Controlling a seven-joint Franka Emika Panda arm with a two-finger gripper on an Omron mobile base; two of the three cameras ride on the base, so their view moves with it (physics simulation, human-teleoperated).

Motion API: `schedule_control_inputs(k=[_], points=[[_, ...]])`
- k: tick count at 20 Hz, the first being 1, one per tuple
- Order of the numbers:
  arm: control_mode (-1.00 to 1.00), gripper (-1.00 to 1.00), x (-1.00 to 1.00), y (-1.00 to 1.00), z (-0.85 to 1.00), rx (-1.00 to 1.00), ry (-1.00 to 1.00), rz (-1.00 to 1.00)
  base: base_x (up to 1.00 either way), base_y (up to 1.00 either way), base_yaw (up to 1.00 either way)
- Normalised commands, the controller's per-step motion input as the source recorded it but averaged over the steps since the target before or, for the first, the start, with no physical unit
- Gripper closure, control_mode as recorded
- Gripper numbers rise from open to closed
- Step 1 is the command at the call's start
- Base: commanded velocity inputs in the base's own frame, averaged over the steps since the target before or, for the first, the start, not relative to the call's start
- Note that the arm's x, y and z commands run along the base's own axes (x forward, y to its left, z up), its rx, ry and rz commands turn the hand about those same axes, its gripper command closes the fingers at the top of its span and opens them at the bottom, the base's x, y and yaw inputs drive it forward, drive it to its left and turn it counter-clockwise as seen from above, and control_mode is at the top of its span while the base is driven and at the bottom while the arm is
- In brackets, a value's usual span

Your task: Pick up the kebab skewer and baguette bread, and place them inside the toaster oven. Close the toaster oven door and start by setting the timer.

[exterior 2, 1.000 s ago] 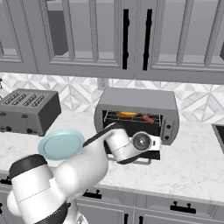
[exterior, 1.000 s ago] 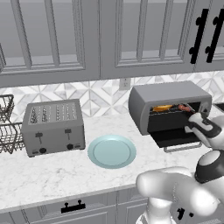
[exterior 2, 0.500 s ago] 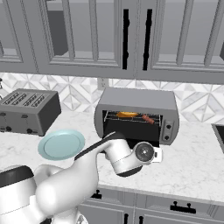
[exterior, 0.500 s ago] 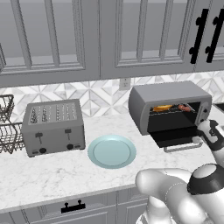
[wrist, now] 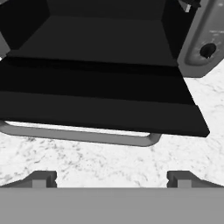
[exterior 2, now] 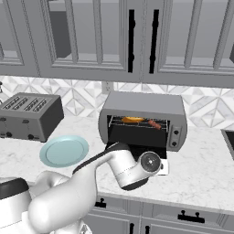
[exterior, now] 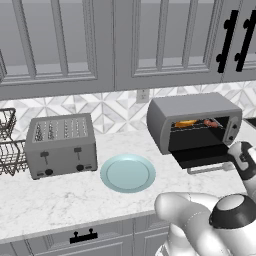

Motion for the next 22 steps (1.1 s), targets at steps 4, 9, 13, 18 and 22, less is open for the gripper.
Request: schedule_control_inputs(k=[4,9,13,18,22], points=[[-1.00,-1.00,0.00,0.00,-0.21,0.00,0.00,0.00,0.00,0.00,0.00],[-1.00,-1.00,0.11,0.00,-0.17,0.00,0.00,0.00,0.00,0.00,0.00],[-1.00,-1.00,0.15,0.00,-0.17,0.00,0.00,0.00,0.00,0.00,0.00],[-1.00,-1.00,0.01,0.00,-0.36,0.00,-0.01,0.00,0.00,0.00,0.00],[-1.00,-1.00,0.00,0.00,-0.35,0.00,-0.02,0.00,0.00,0.00,0.00]])
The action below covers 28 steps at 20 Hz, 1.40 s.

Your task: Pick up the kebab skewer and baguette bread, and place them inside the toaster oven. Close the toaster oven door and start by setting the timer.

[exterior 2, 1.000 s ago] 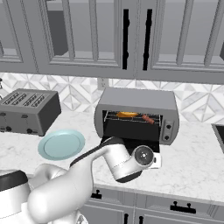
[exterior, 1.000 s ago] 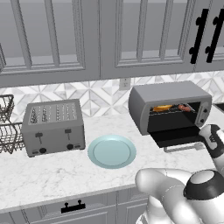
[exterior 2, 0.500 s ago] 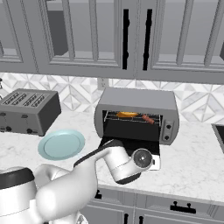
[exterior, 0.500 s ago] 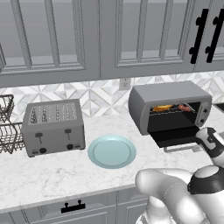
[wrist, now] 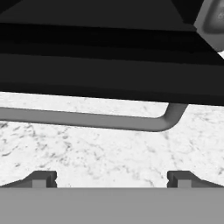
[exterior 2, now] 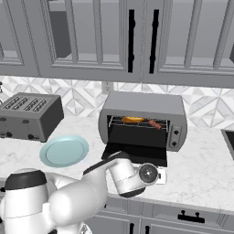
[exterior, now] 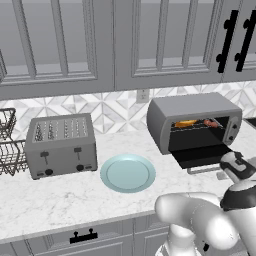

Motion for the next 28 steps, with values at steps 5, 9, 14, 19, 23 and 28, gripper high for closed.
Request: schedule_control_inputs(k=[5,9,14,19,23,28], points=[[-1.00,-1.00,0.00,0.00,-0.19,0.00,0.00,0.00,0.00,0.00,0.00],[-1.00,-1.00,0.07,0.00,-0.07,0.00,-0.02,0.00,0.00,0.00,0.00],[-1.00,-1.00,0.11,0.00,-0.05,0.00,-0.03,0.00,0.00,0.00,0.00],[-1.00,-1.00,0.09,0.00,-0.09,0.00,-0.03,0.00,0.00,0.00,0.00],[-1.00,-1.00,0.08,0.00,-0.09,0.00,-0.03,0.00,0.00,0.00,0.00],[-1.00,-1.00,0.12,0.00,-0.02,0.00,-0.04,0.00,0.00,0.00,0.00]])
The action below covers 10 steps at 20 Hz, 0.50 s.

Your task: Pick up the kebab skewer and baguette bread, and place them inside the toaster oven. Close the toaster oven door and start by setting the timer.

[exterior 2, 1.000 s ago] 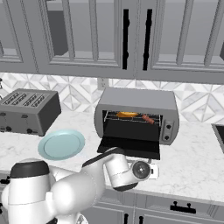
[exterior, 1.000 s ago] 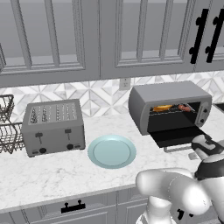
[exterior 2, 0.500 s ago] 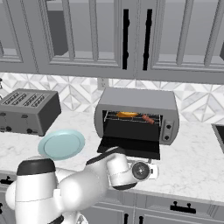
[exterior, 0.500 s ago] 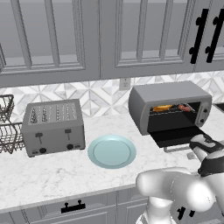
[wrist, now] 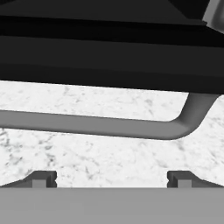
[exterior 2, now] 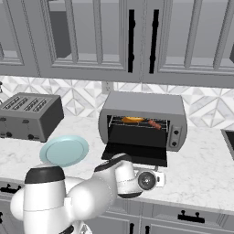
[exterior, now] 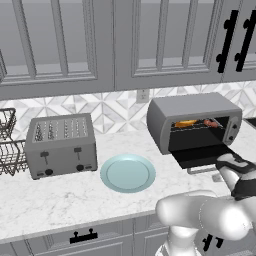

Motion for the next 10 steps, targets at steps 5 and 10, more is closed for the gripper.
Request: schedule_control_inputs(k=[5,10], points=[[-1.00,-1.00,0.17,0.00,-0.03,0.00,-0.05,0.00,0.00,0.00,0.00],[-1.00,-1.00,0.23,0.00,-0.15,0.00,-0.03,0.00,0.00,0.00,0.00]])
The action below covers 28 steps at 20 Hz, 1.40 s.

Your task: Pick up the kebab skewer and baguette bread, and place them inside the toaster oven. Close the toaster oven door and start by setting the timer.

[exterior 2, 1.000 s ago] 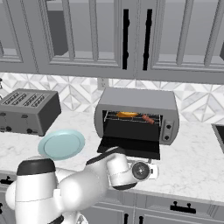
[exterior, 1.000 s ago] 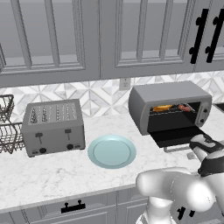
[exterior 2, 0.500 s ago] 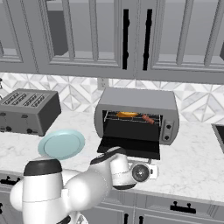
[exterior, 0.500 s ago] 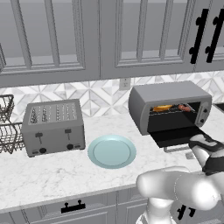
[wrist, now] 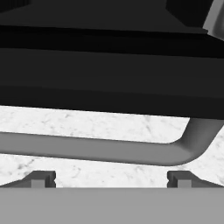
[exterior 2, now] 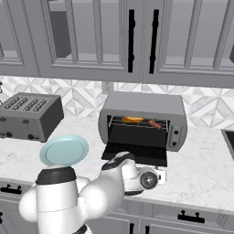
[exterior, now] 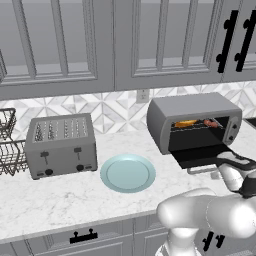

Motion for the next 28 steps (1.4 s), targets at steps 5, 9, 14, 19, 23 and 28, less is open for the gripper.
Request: schedule_control_inputs(k=[5,9,14,19,23,28], points=[[-1.00,-1.00,0.00,0.00,-0.45,0.00,-0.02,0.00,0.00,0.00,0.00],[-1.00,-1.00,0.06,0.00,-0.14,0.00,-0.02,0.00,0.00,0.00,0.00],[-1.00,-1.00,0.11,0.08,0.00,0.00,-0.03,0.00,0.00,0.00,0.00],[-1.00,-1.00,0.14,0.19,0.01,0.00,-0.04,0.00,0.00,0.00,0.00],[-1.00,-1.00,0.13,0.04,0.26,0.00,-0.05,0.00,0.00,0.00,0.00],[-1.00,-1.00,0.19,0.01,0.42,0.00,-0.08,-0.01,0.00,0.00,0.00]])
